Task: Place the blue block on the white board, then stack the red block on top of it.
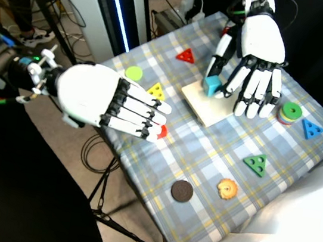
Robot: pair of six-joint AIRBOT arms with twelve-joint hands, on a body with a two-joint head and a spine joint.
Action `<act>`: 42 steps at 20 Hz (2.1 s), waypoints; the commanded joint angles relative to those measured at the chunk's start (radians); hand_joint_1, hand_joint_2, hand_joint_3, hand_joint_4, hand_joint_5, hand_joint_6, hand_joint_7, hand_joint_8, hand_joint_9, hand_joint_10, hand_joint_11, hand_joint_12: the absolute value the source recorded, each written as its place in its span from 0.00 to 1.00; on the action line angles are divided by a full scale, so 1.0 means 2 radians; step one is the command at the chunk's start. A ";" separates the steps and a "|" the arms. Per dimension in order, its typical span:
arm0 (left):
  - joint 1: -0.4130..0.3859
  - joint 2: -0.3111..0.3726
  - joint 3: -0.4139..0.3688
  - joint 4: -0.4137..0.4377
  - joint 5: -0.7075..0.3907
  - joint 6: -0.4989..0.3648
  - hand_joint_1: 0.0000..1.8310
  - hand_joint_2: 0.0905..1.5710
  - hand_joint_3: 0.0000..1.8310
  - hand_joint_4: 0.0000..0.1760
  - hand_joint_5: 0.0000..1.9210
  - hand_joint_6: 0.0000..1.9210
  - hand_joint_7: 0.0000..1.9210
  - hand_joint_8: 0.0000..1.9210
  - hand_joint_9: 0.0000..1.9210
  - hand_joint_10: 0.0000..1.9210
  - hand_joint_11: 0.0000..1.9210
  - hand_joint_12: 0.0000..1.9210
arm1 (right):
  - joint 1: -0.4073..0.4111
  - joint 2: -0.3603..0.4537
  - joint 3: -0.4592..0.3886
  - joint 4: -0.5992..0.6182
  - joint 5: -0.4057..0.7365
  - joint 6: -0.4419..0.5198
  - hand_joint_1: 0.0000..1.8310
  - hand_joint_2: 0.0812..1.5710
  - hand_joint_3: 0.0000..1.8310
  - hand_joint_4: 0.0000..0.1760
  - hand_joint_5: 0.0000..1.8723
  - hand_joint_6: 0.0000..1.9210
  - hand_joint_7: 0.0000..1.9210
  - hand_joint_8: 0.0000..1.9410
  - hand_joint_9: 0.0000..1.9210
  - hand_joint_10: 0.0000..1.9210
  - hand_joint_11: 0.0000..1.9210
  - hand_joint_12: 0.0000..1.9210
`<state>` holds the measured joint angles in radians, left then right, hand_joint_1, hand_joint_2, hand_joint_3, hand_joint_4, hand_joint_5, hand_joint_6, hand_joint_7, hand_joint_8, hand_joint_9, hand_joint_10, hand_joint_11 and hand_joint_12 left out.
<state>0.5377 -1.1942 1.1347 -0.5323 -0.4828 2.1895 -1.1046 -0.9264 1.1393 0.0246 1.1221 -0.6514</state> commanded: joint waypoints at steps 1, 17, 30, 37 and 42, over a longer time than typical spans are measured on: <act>-0.005 -0.002 0.002 0.010 -0.047 -0.003 0.58 0.66 0.00 0.80 0.56 0.43 0.33 0.00 0.23 0.00 0.01 0.36 | 0.007 0.000 0.003 0.010 0.059 0.005 0.34 0.94 0.00 0.00 0.31 0.00 0.38 0.00 0.36 0.00 0.12 0.40; -0.004 -0.002 0.004 0.003 -0.046 -0.003 0.52 0.61 0.00 0.58 0.48 0.06 0.27 0.00 0.22 0.00 0.00 0.37 | 0.007 -0.004 0.003 0.006 0.058 0.009 0.37 0.93 0.00 0.00 0.32 0.00 0.39 0.00 0.38 0.00 0.15 0.36; 0.025 0.038 -0.042 0.041 -0.131 -0.112 0.43 0.55 0.00 1.00 0.17 0.00 0.14 0.00 0.13 0.00 0.00 0.20 | 0.045 -0.021 0.022 -0.007 0.006 -0.001 0.41 0.68 0.00 0.00 0.24 0.00 0.26 0.00 0.25 0.00 0.04 0.48; 0.068 0.099 -0.095 0.114 -0.231 -0.260 0.37 0.53 0.00 0.86 0.19 0.00 0.13 0.00 0.11 0.00 0.00 0.28 | 0.070 -0.049 0.057 -0.012 -0.073 -0.008 0.50 0.62 0.00 0.00 0.29 0.00 0.25 0.00 0.26 0.00 0.04 0.57; 0.097 0.123 -0.112 0.126 -0.287 -0.318 0.39 0.53 0.00 0.79 0.20 0.00 0.13 0.00 0.12 0.00 0.00 0.38 | 0.089 -0.063 0.071 -0.012 -0.123 -0.040 0.49 0.63 0.00 0.00 0.34 0.00 0.28 0.00 0.31 0.01 0.06 0.63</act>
<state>0.7410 -0.9501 0.9131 -0.3050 -0.9276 1.5639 -0.9375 -1.0492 1.2785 -0.0116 0.7738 -0.7368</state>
